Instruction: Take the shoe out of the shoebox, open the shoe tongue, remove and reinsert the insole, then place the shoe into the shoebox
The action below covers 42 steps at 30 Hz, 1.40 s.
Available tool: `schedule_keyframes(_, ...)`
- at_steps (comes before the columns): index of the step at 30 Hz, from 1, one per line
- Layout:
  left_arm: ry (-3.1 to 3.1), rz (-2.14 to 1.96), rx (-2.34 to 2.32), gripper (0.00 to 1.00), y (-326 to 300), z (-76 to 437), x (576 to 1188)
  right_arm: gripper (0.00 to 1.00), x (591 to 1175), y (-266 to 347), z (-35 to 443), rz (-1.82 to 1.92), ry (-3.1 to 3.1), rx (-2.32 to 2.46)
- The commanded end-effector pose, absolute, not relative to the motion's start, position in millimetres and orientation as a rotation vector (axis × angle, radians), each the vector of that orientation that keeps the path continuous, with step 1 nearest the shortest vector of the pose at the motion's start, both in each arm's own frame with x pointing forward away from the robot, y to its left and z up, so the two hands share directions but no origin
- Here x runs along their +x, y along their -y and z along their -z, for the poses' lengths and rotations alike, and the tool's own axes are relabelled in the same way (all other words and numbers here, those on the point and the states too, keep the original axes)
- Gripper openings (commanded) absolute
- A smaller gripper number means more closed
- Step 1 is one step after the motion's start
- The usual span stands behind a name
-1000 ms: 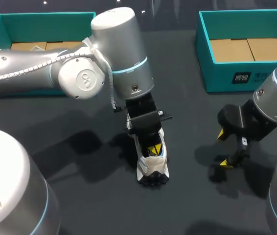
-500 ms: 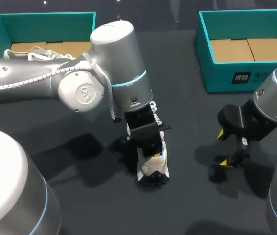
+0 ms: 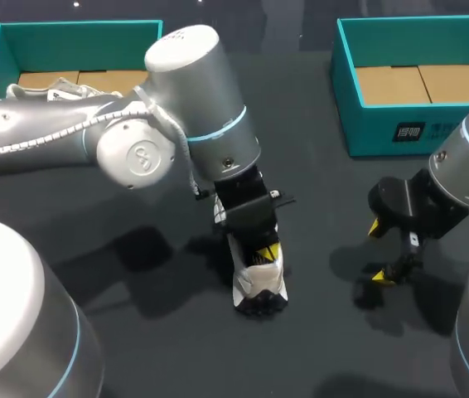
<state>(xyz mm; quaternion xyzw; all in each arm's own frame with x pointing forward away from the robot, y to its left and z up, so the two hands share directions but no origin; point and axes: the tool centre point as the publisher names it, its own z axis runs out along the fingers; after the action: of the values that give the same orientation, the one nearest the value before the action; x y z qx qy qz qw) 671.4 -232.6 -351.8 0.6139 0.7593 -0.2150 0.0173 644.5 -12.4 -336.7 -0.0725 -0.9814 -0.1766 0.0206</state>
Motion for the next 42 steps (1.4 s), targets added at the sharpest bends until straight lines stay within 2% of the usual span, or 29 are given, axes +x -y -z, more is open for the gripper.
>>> schedule_keyframes(1, -2.324, 0.657, 1.828, 0.0, 232.5, 355.9, 661.9, 1.0, 642.6, 13.3, 336.4, 0.55, 3.046, -0.225)
schedule_keyframes(16, -2.354, 0.558, 1.824, 0.0, 246.6, 393.2, 670.2, 1.0, 642.6, 13.3, 336.4, 0.55, 3.046, -0.225)
schedule_keyframes(30, -2.288, 0.543, 1.808, 0.0, 230.4, 357.5, 672.2, 1.0, 642.6, 13.3, 336.4, 0.55, 3.046, -0.225)
schedule_keyframes(42, -2.302, 0.426, 1.826, 0.0, 250.5, 388.9, 675.3, 1.0, 642.6, 13.3, 336.4, 0.55, 3.046, -0.225)
